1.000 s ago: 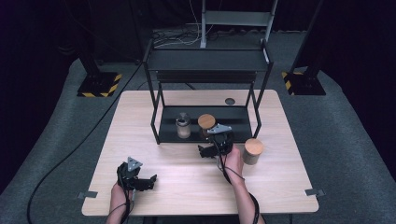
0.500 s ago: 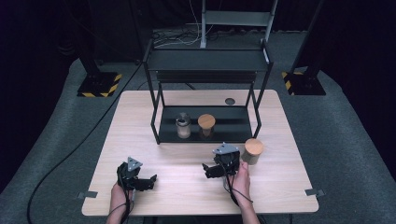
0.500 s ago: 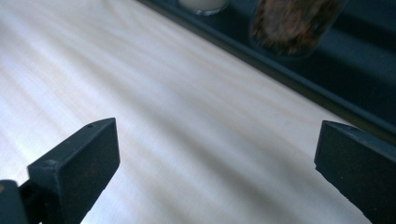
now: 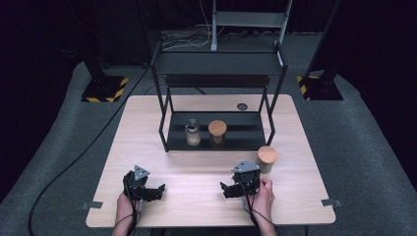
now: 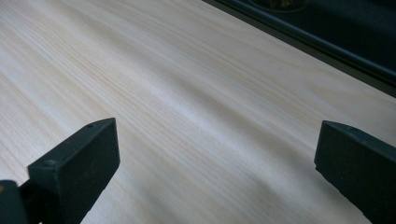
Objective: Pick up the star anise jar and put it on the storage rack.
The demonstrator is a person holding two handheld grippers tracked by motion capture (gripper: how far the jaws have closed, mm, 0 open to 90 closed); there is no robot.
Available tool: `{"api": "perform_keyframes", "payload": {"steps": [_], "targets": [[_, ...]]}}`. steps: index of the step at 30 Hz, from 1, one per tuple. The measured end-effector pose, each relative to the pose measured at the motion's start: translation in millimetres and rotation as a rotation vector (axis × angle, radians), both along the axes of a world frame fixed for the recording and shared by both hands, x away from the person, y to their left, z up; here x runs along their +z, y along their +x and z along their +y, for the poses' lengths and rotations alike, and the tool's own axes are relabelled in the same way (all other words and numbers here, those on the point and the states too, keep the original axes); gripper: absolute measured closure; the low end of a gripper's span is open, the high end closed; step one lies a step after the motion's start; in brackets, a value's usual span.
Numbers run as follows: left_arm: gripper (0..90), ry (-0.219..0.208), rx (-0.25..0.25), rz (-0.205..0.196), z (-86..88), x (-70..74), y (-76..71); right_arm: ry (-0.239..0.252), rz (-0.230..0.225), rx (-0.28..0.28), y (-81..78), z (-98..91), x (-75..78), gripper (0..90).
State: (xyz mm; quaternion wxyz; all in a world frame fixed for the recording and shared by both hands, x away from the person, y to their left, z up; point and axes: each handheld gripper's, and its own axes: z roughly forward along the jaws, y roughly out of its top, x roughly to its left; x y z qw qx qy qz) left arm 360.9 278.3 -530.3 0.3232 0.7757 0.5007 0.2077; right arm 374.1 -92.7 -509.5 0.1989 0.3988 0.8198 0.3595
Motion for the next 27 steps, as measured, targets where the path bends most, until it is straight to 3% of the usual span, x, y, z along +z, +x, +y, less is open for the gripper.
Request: {"api": "perform_keyframes", "payload": {"steps": [17,27], "targets": [[0.0,0.000,0.000,0.000,0.0,0.0,0.0,0.020,-0.015,-0.051,-20.7,-35.0,3.9,0.0],[0.0,0.000,0.000,0.000,0.0,0.0,0.0,0.050,-0.027,-0.125,-23.9,-59.0,6.2,0.0]]}}
